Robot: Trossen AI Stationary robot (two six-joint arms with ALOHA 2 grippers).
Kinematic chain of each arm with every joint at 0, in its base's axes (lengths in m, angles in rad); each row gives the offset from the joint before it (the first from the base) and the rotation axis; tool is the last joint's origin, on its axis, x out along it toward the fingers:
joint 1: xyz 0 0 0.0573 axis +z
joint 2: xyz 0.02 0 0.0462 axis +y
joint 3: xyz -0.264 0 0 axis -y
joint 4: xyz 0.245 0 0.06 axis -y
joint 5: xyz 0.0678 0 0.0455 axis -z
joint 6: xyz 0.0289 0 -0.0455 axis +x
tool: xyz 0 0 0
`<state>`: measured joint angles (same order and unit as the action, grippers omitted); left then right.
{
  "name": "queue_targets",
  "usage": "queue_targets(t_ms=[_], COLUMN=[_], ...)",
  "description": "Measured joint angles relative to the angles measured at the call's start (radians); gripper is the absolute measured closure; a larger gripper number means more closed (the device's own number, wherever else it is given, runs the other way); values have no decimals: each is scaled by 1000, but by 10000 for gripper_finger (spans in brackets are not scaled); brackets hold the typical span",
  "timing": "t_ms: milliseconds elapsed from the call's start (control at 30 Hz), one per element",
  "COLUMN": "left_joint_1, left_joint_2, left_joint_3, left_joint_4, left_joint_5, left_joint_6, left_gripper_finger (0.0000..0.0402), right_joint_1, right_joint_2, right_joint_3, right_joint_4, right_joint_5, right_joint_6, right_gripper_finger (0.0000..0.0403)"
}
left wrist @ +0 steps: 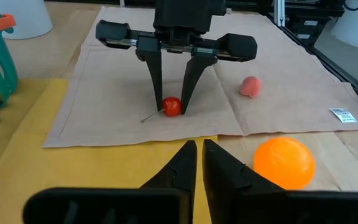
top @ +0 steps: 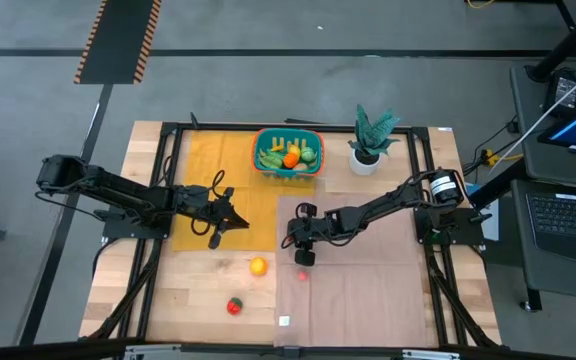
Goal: Pick and placing Produce into tupperware
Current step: Put the red cherry into the blue basket
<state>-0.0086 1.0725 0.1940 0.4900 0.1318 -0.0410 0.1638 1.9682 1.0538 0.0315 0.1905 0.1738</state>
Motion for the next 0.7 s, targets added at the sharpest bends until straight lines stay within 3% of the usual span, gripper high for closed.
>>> queue_targets(t_ms=[300,500,700], left_joint_1=[0,0,0], left_joint_2=[0,0,0], left_joint_3=[0,0,0], left_joint_4=[-1,-2,-3], left_joint_5=[0,0,0], left_joint_6=[0,0,0], left_gripper_finger=[400,392,374], right_joint_1=[0,-14,-44], right_joint_2=[-1,-3,-3], right_joint_3=[23,135,212], right_joint_4=[-35,-232,-318], right_joint_5=[-1,-3,-8], right_joint_6=[0,-23,-23], right_gripper_finger=[285,285,285])
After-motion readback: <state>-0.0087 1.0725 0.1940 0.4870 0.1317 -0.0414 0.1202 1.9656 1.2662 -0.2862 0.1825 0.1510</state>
